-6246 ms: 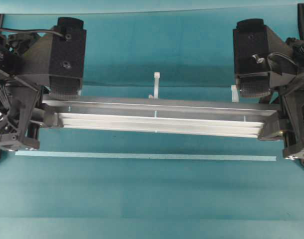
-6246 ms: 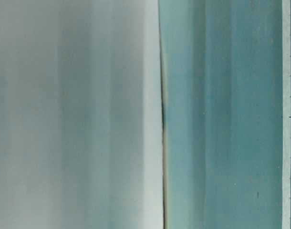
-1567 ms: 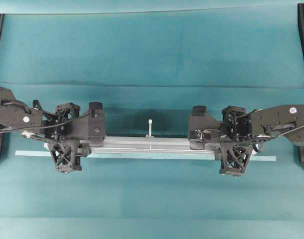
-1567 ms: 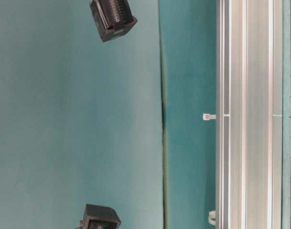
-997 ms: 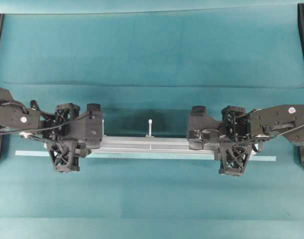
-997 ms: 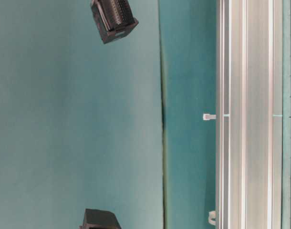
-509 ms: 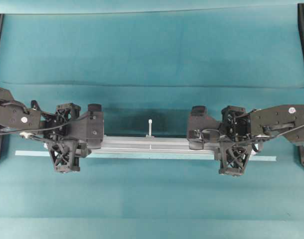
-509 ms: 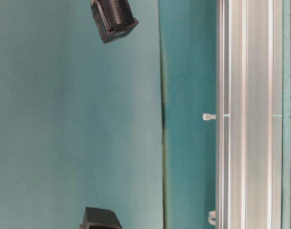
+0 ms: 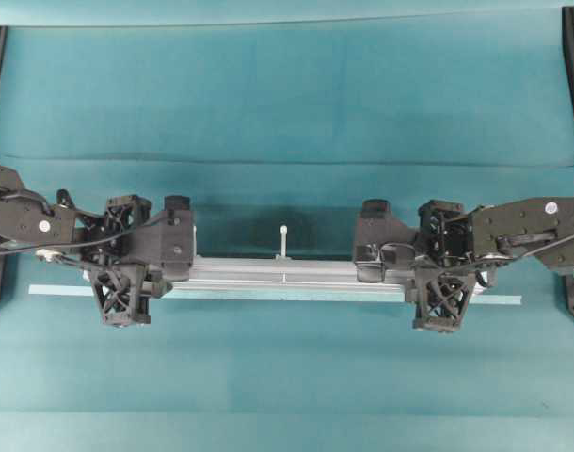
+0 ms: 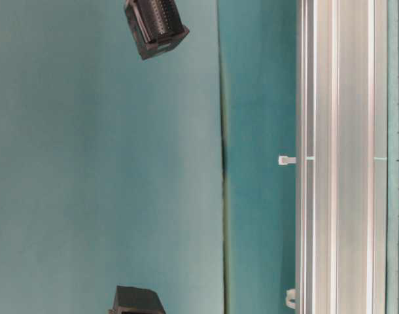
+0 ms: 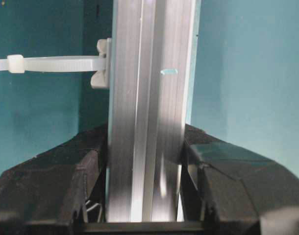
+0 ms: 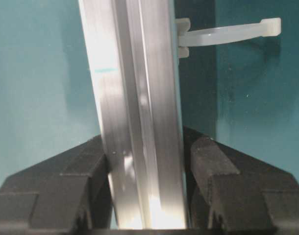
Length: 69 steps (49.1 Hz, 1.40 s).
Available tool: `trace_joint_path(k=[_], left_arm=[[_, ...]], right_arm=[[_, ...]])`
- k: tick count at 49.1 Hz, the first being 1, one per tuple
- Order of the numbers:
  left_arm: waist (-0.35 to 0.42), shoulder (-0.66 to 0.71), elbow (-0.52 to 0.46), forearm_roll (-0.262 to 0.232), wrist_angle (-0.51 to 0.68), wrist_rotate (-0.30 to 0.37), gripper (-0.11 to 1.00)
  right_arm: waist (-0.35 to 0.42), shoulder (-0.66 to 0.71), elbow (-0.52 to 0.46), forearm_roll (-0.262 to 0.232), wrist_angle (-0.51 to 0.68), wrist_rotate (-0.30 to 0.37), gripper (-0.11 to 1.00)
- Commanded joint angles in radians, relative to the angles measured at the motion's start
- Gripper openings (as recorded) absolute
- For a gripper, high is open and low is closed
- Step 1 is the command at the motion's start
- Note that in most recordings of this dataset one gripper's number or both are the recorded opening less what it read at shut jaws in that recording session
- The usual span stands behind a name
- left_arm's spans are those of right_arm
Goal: Lift the large metal rail with both hands.
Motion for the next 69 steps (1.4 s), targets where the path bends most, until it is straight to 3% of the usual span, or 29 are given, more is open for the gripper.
trace_joint_path(k=[1, 6, 8, 14, 19, 29, 49, 69], left_arm=[[-0.002, 0.003, -0.003, -0.005, 0.003, -0.009, 0.36], [0.0, 0.003, 0.0, -0.005, 0.003, -0.015, 0.38], [-0.002, 0.003, -0.002, -0.005, 0.005, -0.015, 0.49], [-0.002, 0.003, -0.002, -0.005, 0.005, -0.014, 0.84], [-0.002, -0.003, -0.006, -0.005, 0.005, -0.011, 0.99], [0.011, -0.109, -0.003, -0.005, 0.011, -0.012, 0.97], [0.02, -0.508, 0.055, -0.005, 0.005, 0.002, 0.97], [0.021, -0.784, 0.101, -0.005, -0.005, -0.005, 0.97]], right_arm=[[-0.018, 0.014, -0.006, 0.002, -0.009, 0.014, 0.66], [-0.017, 0.014, -0.008, -0.003, -0.008, 0.009, 0.9], [-0.018, 0.012, -0.009, -0.003, -0.009, 0.009, 0.95], [-0.018, 0.006, -0.015, -0.003, -0.008, 0.012, 0.95], [-0.02, -0.012, -0.021, -0.005, -0.006, 0.012, 0.95], [-0.028, -0.13, -0.031, -0.005, -0.006, 0.015, 0.95], [-0.04, -0.407, -0.011, -0.003, -0.029, 0.008, 0.95], [-0.04, -0.66, 0.071, -0.005, -0.192, 0.012, 0.95]])
